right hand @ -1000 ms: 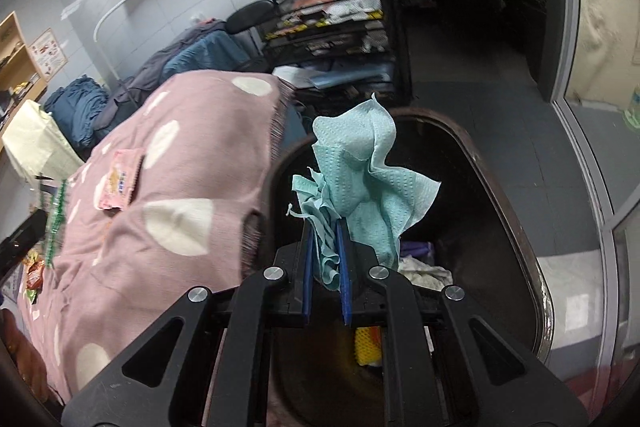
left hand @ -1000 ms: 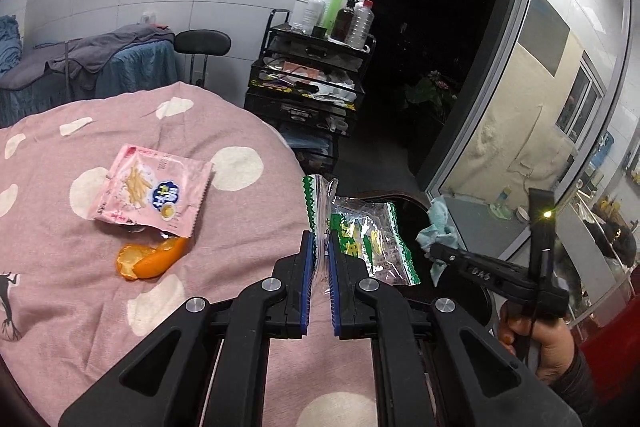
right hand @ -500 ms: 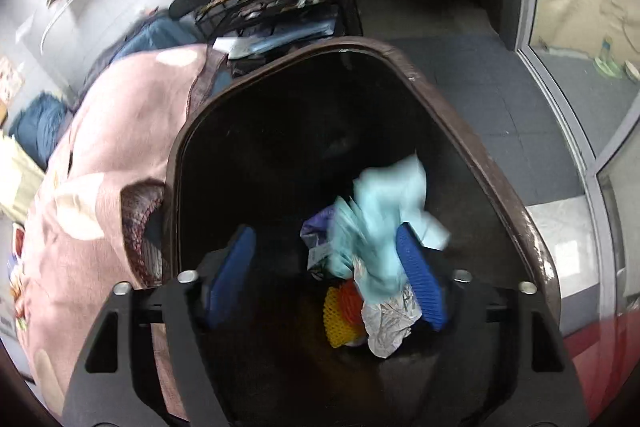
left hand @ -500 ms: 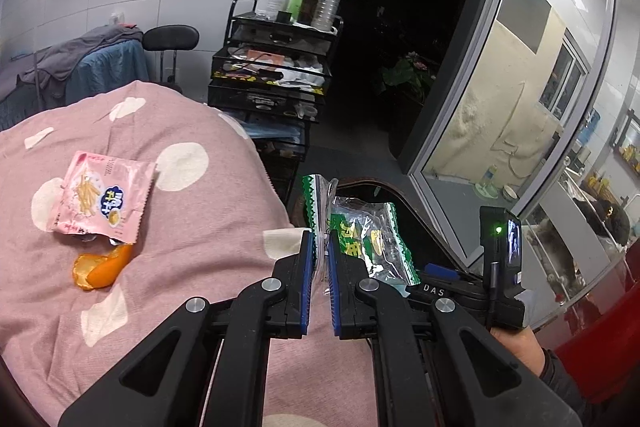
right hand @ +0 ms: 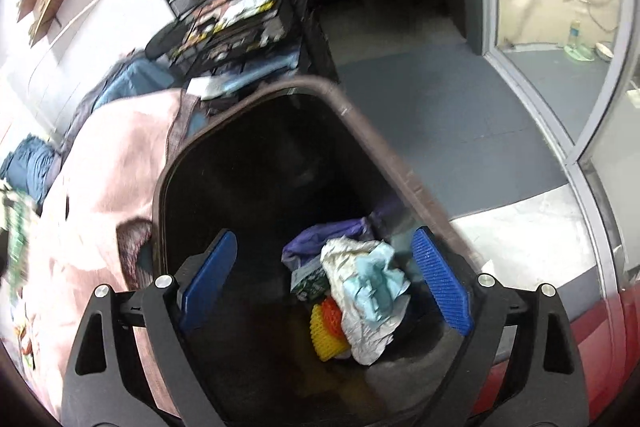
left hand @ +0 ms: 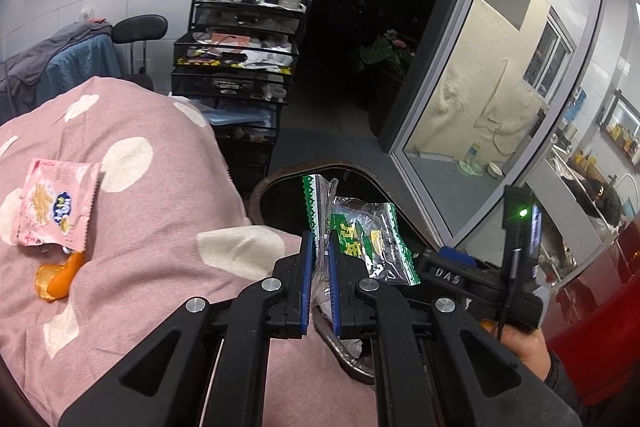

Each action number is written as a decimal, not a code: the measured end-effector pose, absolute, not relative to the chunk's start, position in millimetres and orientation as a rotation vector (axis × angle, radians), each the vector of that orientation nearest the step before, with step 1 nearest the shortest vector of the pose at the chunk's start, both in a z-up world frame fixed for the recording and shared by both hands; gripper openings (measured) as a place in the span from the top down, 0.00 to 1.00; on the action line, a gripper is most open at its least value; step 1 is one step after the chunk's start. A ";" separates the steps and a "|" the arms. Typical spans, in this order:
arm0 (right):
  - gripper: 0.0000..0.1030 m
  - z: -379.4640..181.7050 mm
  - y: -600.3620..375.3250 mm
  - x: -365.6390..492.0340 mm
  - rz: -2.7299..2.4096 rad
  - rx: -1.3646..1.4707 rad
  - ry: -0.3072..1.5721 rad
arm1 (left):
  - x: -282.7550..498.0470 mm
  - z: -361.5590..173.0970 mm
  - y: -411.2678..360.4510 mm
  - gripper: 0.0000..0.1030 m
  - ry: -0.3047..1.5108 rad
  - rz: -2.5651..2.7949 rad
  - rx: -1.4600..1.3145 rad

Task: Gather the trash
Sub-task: 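Carry the clear snack wrappers over the bin and open the left gripper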

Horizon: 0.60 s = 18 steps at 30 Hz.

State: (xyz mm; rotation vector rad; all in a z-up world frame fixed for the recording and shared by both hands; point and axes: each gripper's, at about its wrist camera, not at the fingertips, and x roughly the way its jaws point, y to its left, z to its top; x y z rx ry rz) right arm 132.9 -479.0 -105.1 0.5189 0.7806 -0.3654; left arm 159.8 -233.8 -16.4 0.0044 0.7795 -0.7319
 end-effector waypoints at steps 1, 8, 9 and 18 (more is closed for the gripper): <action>0.13 -101.9 -481.8 130.7 -0.378 0.521 0.766 | 160.7 -18.5 -238.0 0.92 0.789 -0.740 0.009; 0.12 -81.0 -501.3 115.6 -0.463 0.528 0.682 | 159.8 -28.4 -268.5 0.92 0.826 -0.779 0.068; 0.11 -79.5 -504.3 114.3 -0.473 0.532 0.678 | 159.1 -30.0 -272.9 0.92 0.831 -0.785 0.076; 0.11 -72.8 -521.0 105.7 -0.523 0.558 0.657 | 160.8 -49.4 -303.6 0.92 0.889 -0.811 0.148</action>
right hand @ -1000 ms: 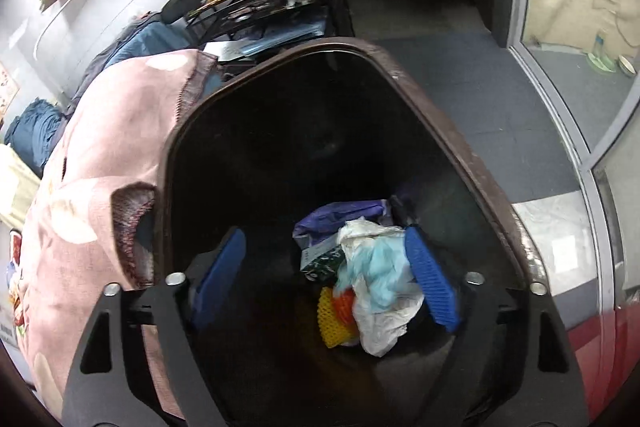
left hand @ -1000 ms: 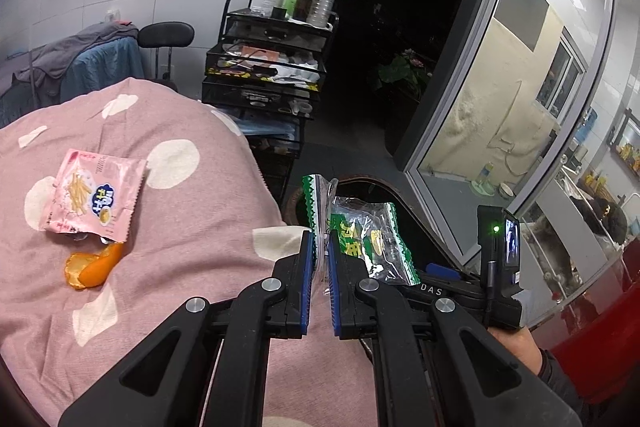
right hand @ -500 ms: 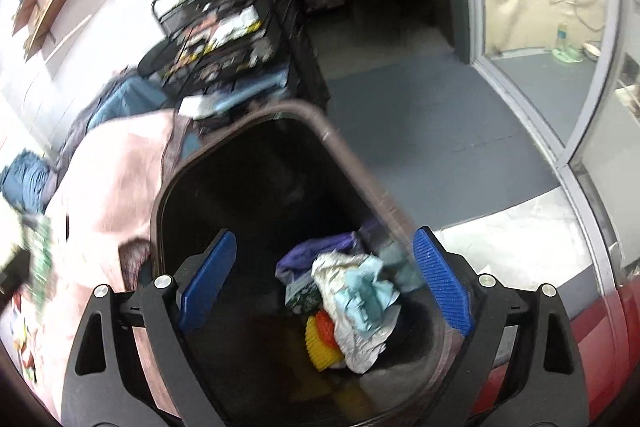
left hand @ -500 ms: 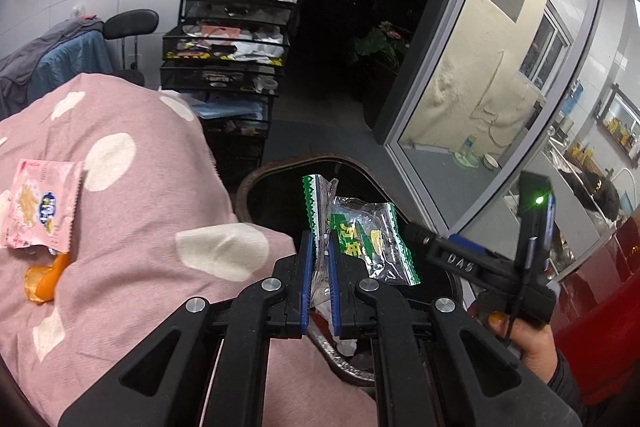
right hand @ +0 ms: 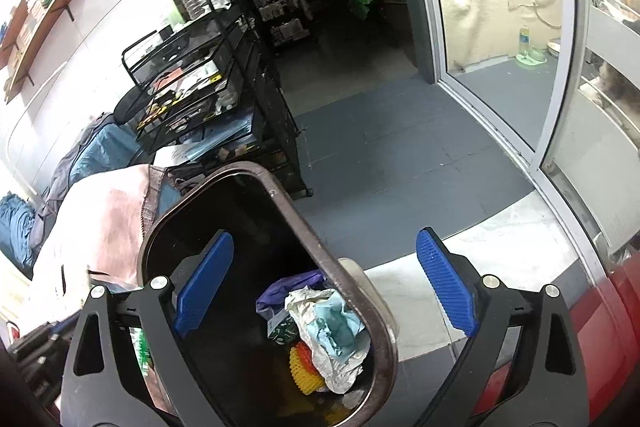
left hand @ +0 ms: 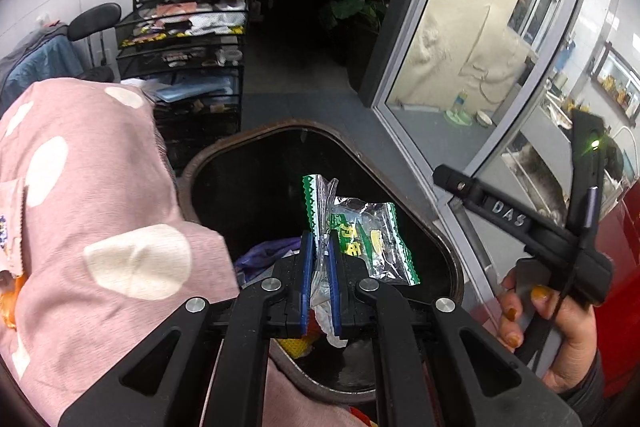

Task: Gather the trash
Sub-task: 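Carry the clear snack wrappers over the bin and open the left gripper, then move both grippers back to the table toward the pink snack bag and orange peel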

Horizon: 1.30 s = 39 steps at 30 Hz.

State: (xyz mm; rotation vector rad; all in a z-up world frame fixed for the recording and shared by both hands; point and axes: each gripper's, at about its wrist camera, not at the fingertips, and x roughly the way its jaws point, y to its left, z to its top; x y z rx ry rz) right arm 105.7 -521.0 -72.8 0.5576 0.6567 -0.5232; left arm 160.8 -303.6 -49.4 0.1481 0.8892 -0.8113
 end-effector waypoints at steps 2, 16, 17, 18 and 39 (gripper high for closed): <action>0.11 -72.2 -521.8 103.5 -0.529 0.560 0.653 | 162.5 -53.3 -307.0 0.92 0.900 -0.807 0.159; 0.10 -74.2 -527.7 102.1 -0.537 0.579 0.656 | 162.6 -59.5 -314.3 0.11 0.862 -0.792 0.211; 0.10 -74.5 -528.4 102.2 -0.539 0.581 0.656 | 161.1 -59.2 -313.8 0.10 0.854 -0.795 0.215; 0.09 -74.8 -528.5 102.0 -0.540 0.581 0.656 | 161.5 -58.7 -314.1 0.10 0.848 -0.796 0.217; 0.07 -59.1 -494.5 105.9 -0.433 0.515 0.607 | 133.7 -13.7 -241.8 0.05 0.673 -0.787 0.089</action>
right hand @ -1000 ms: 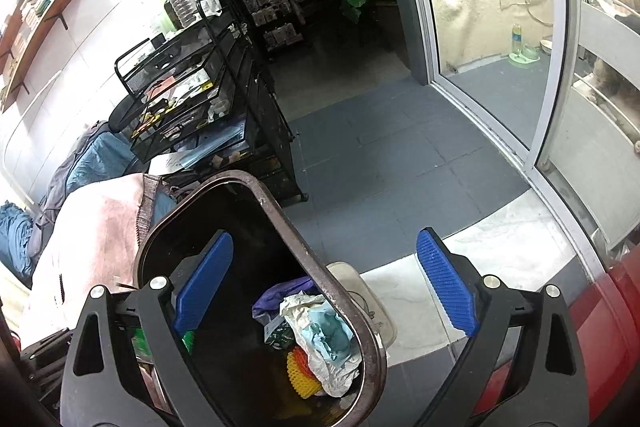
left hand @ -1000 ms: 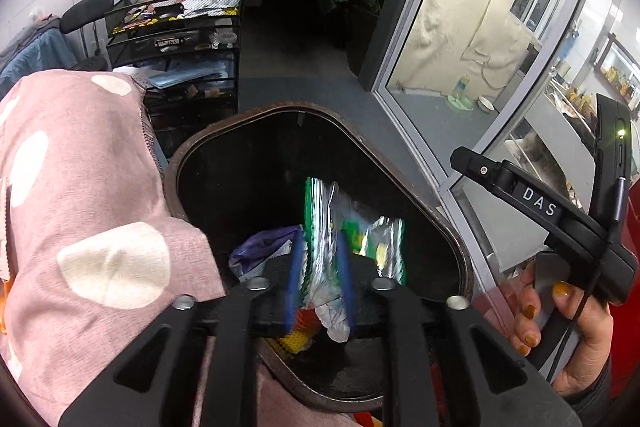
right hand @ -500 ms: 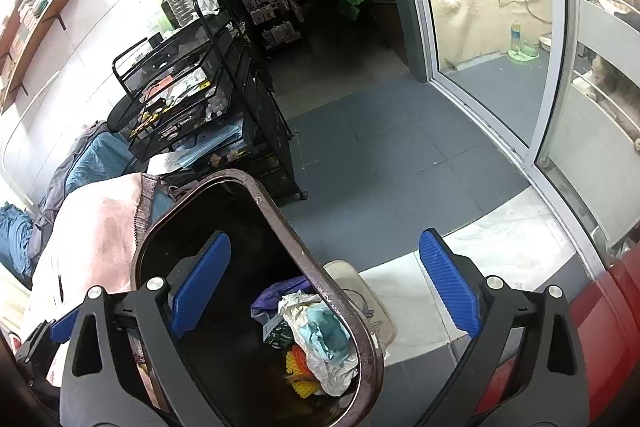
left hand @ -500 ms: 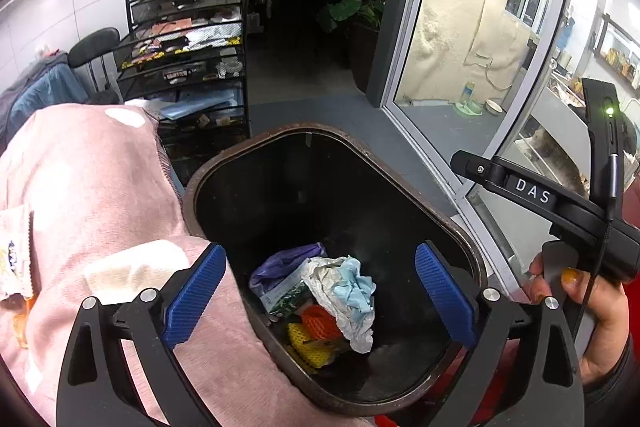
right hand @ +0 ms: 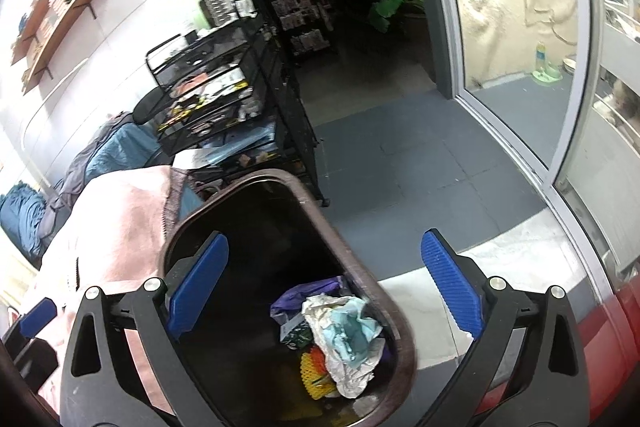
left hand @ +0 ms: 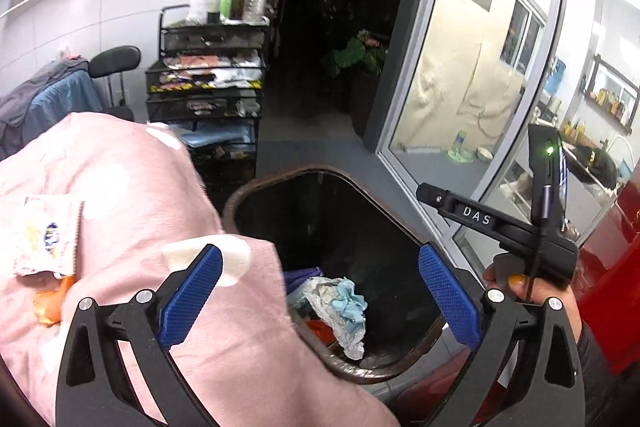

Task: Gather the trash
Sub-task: 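Move both grippers back to the table toward the pink snack bag and orange peel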

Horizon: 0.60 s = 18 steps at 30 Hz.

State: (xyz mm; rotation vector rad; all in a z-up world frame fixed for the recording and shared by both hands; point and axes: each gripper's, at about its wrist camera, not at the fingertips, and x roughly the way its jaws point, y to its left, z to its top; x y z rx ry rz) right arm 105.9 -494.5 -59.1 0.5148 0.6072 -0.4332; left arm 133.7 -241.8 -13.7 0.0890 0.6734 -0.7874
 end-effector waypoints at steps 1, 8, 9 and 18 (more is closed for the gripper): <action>0.07 -57.4 -489.4 107.8 -0.420 0.510 0.607 | 133.6 -11.6 -234.4 0.05 0.662 -0.779 0.076; 0.07 -41.2 -444.6 125.2 -0.309 0.443 0.611 | 139.6 -7.4 -187.3 0.05 0.628 -0.686 0.016; 0.06 -38.2 -436.5 128.5 -0.287 0.431 0.612 | 139.5 -7.2 -181.3 0.05 0.616 -0.671 0.023; 0.05 -15.5 -349.6 163.2 -0.043 0.326 0.640 | 147.9 -9.5 -122.3 0.05 0.588 -0.533 0.091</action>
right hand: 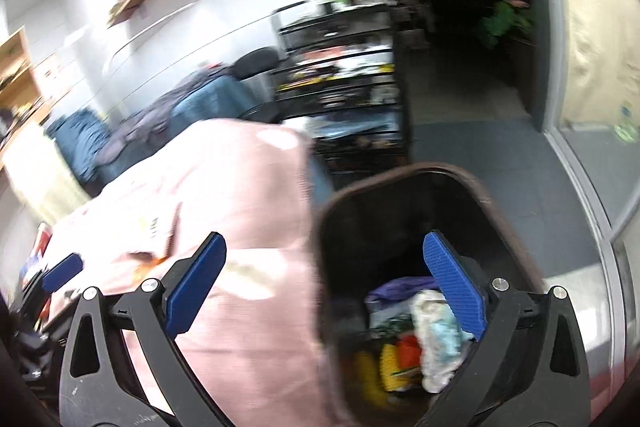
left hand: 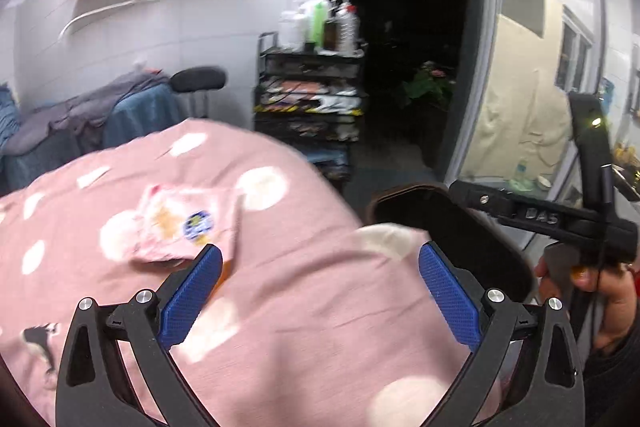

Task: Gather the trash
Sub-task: 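Move both grippers back to the table toward the pink snack bag and orange peel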

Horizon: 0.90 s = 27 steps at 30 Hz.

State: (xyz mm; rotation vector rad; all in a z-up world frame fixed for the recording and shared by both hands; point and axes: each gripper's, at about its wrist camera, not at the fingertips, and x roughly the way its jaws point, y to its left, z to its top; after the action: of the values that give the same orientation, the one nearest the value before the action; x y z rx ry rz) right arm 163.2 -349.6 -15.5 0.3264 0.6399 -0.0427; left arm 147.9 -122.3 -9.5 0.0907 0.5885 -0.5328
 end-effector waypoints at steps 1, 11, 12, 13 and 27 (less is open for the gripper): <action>0.05 -13.7 -341.6 166.2 -0.021 0.319 0.645 | 151.9 -10.9 -113.6 0.05 0.610 -0.511 0.085; 0.05 -3.8 -249.4 204.5 0.231 0.215 0.744 | 180.2 -35.0 -13.7 0.05 0.722 -0.267 0.001; 0.05 -4.2 -240.9 208.0 0.251 0.199 0.757 | 182.5 -38.0 -3.9 0.05 0.727 -0.242 -0.003; 0.05 -6.6 -231.0 213.5 0.276 0.180 0.782 | 183.7 -41.0 6.3 0.05 0.736 -0.222 -0.018; 0.05 -48.7 -166.6 285.0 0.278 -0.009 0.950 | 213.7 -51.4 39.7 0.06 0.825 -0.255 -0.107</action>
State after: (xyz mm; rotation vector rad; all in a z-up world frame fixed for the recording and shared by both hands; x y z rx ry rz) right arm 285.0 -166.6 -48.7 -0.0094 0.9500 0.2783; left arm 213.7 39.7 -51.4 -0.1068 0.8250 -0.2555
